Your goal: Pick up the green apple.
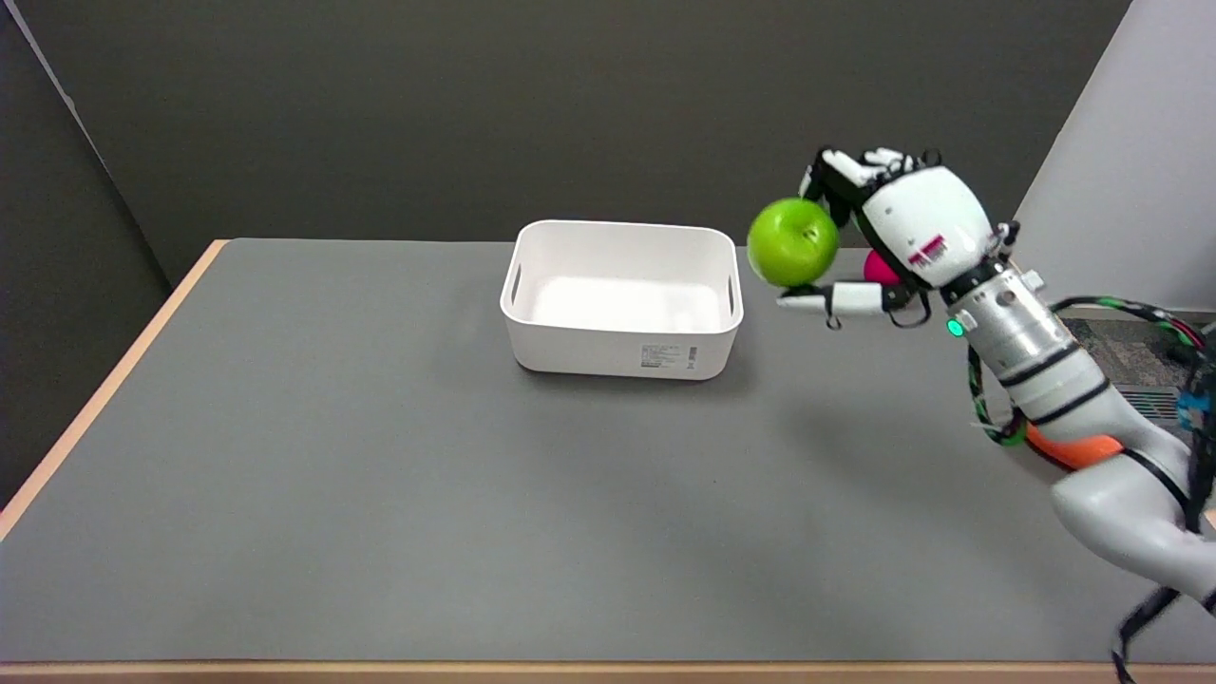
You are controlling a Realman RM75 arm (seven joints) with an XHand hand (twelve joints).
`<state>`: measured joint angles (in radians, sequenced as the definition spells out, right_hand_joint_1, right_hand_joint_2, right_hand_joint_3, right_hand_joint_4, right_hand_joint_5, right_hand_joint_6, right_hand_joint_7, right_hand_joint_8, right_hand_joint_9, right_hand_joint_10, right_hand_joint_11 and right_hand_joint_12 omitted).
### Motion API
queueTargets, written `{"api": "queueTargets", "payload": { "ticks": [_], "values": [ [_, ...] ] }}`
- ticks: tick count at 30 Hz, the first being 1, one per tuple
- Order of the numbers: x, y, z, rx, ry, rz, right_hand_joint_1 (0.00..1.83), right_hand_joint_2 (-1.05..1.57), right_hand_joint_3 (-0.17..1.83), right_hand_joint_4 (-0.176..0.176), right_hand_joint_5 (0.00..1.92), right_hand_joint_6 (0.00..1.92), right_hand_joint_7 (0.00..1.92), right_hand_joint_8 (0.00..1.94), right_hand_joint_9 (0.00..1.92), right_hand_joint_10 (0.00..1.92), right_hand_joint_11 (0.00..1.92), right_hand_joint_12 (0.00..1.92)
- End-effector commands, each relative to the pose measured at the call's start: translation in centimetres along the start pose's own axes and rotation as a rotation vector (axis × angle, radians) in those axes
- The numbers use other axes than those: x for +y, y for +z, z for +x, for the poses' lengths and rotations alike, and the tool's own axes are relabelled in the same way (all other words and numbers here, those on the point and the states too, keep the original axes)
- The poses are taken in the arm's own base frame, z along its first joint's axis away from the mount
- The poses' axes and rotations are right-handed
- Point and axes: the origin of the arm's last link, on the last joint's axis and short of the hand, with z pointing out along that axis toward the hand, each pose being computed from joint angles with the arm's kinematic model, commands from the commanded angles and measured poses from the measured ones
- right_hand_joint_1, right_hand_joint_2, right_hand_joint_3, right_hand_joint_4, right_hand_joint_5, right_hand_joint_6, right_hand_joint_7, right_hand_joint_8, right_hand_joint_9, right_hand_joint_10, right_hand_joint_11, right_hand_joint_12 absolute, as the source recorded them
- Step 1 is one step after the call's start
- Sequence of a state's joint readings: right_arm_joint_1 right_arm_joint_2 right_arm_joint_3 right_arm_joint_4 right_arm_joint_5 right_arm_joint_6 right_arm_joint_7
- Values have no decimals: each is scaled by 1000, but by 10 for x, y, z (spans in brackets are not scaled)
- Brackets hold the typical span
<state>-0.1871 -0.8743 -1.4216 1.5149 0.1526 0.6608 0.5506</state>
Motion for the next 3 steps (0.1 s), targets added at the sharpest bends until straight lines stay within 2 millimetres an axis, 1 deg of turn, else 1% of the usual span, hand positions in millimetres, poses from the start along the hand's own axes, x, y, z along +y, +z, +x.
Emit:
{"api": "queueTargets", "payload": {
  "ticks": [1, 2, 3],
  "values": [
    [-28, 93, -5, 107, 3, 22, 1151, 1140, 397, -176, 589, 1606, 645, 1652, 887, 1921, 583, 1921],
    [-31, 102, -9, 98, 13, 26, 1151, 1139, 398, -176, 589, 1606, 645, 1652, 886, 1921, 583, 1921],
    [-33, 104, -15, 82, 22, 27, 1151, 1138, 398, -176, 589, 1606, 645, 1652, 886, 1921, 584, 1921]
  ]
}}
